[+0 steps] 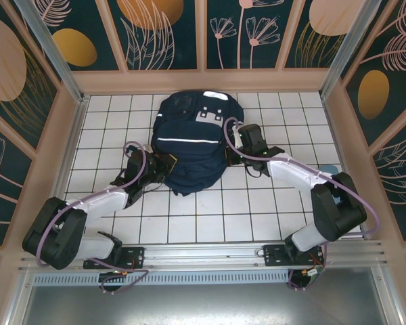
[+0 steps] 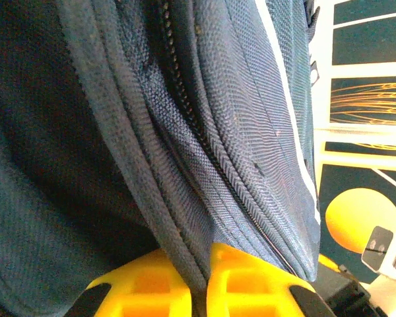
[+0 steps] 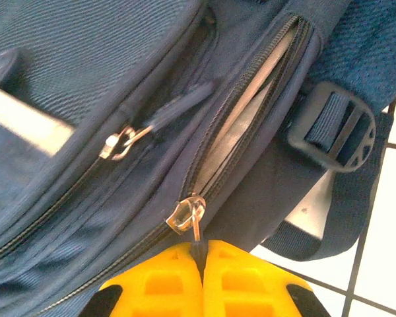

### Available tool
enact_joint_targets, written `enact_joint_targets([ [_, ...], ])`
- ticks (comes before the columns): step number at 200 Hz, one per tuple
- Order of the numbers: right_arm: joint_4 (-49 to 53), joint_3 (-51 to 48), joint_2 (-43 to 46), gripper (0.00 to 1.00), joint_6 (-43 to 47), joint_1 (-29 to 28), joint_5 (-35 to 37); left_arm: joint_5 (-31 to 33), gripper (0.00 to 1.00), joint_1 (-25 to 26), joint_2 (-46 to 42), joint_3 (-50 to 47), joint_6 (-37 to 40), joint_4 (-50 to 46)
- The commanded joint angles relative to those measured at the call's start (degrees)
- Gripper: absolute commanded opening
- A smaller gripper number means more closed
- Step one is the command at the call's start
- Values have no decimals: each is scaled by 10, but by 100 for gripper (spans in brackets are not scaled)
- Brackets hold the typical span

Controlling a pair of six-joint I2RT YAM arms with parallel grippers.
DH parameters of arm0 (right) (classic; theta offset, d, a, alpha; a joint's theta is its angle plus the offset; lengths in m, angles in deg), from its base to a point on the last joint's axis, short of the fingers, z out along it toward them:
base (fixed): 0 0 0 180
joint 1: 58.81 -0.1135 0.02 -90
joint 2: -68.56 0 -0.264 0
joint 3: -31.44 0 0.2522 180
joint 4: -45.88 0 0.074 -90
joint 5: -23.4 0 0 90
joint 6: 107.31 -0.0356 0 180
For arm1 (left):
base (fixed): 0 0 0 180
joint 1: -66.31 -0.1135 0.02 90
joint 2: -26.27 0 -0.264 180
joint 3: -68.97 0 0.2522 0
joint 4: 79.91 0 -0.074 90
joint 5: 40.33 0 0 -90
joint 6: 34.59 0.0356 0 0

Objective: Pack the student bag

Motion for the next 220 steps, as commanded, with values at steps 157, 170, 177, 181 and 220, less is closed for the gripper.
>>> enact_joint_targets([
  [157, 50, 152, -124, 7, -92, 116, 132, -20, 3, -13, -45, 12, 153, -145],
  [170, 54, 148, -118, 11, -92, 117, 127, -17, 6, -13, -47, 16, 164, -155],
  [177, 61, 147, -112, 15, -92, 117, 122, -20, 9, -13, -49, 17, 168, -155],
  [181, 67, 146, -108, 17, -92, 117, 120, -20, 12, -13, -50, 18, 171, -154],
  [220, 92, 93, -7, 45, -84, 116, 74, -15, 31, -14, -54, 38, 201, -167],
])
